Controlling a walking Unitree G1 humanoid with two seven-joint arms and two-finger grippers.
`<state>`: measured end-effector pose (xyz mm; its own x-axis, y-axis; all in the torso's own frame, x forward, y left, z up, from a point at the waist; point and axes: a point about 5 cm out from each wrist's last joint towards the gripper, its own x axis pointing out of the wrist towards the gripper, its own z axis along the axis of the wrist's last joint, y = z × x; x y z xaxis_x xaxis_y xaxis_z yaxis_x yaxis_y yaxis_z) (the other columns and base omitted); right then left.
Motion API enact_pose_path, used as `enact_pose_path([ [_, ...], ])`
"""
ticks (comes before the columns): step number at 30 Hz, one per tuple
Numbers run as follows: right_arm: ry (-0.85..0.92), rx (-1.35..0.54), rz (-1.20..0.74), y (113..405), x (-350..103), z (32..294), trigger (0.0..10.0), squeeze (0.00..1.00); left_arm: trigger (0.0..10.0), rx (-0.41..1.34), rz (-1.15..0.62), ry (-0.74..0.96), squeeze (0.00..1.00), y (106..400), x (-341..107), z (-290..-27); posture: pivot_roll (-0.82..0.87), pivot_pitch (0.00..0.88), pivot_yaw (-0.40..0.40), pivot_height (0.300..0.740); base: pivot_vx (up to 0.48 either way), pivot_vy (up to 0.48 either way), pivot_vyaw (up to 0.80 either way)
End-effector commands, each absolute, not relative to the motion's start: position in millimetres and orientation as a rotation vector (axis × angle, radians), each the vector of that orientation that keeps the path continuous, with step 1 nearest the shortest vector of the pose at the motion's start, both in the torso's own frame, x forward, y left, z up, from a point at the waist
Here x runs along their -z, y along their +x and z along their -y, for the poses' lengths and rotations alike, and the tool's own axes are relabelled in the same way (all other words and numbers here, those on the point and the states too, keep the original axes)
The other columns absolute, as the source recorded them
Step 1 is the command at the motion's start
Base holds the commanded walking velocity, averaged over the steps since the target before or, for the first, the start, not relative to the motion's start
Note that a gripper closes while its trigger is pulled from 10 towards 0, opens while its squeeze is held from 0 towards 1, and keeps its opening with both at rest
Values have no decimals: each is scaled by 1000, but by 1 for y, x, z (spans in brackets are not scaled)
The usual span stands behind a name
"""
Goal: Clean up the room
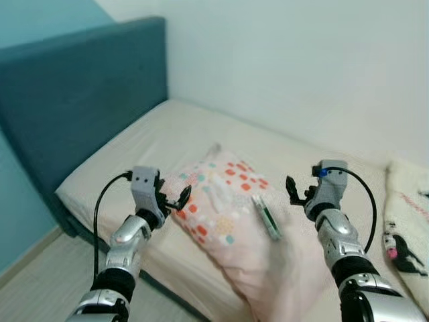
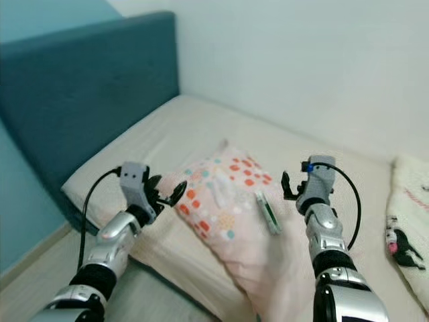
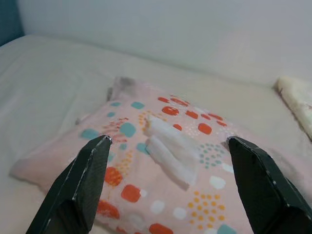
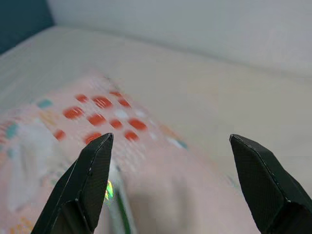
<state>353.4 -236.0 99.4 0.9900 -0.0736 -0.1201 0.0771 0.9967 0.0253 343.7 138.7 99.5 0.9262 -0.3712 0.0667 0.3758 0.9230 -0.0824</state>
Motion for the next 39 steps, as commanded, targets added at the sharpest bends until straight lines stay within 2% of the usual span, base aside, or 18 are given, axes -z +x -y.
enact_pose_path([
  [1, 36, 81, -137, 352, -96, 236, 10000, 0, 10000, 347, 30, -56, 0, 342, -96, -140, -58, 0, -53, 740, 0, 0, -800],
  [10, 31, 43, -126, 354, -98, 227, 10000, 0, 10000, 236, -7, -64, 0, 345, -92, -147, -59, 0, -52, 740, 0, 0, -798],
  [14, 53, -24, -110, 356, -98, 212, 10000, 0, 10000, 107, -54, -96, 0, 347, -87, -157, -61, 0, -49, 740, 0, 0, 0],
  [22, 56, -68, -104, 356, -97, 198, 10000, 0, 10000, 41, -85, -88, 0, 346, -82, -164, -59, 0, -49, 740, 0, 0, 0],
  [36, 72, -88, -86, 359, -102, 195, 10000, 0, 10000, 20, -83, -46, 0, 344, -81, -165, -60, 0, -55, 740, 0, 417, 0],
  [39, 69, -87, -99, 360, -103, 195, 10000, 0, 10000, 31, -80, -48, 0, 344, -81, -161, -63, 0, -55, 740, 0, 347, -788],
])
